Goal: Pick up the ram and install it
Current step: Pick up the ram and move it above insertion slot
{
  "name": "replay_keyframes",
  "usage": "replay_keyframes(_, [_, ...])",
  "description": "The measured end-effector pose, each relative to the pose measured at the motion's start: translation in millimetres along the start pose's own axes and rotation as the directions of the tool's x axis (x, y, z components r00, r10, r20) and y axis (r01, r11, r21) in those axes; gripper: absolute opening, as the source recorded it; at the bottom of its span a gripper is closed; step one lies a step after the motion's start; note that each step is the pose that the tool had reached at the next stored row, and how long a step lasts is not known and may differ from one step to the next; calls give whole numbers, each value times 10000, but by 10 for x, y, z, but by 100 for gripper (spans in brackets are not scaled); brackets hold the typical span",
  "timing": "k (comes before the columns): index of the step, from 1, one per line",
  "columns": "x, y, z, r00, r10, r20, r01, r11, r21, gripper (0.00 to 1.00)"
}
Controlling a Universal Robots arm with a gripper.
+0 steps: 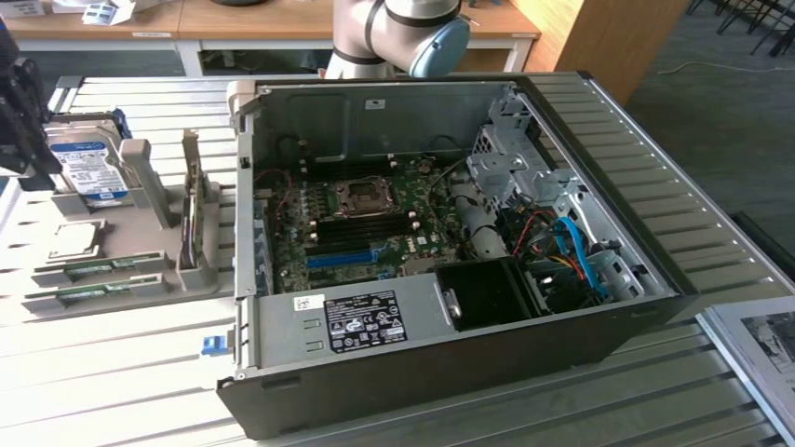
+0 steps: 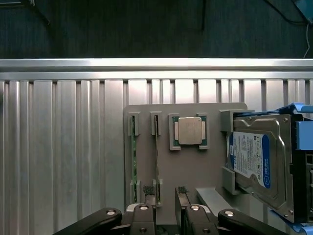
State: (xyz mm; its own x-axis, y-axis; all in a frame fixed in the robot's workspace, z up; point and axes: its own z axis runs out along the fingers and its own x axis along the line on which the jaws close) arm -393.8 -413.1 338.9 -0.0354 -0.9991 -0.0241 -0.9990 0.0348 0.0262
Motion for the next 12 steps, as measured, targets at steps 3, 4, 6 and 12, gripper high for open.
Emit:
replay_keyframes(3, [1,-1,56,10000,0,0,0,10000,1,29])
replay_keyframes(4, [2,-2,74,10000,0,0,0,10000,0,29])
replay_keyframes(6, [3,-3,110,10000,0,0,0,10000,0,29])
replay_keyframes(12, [5,-6,219,10000,0,0,0,10000,1,29])
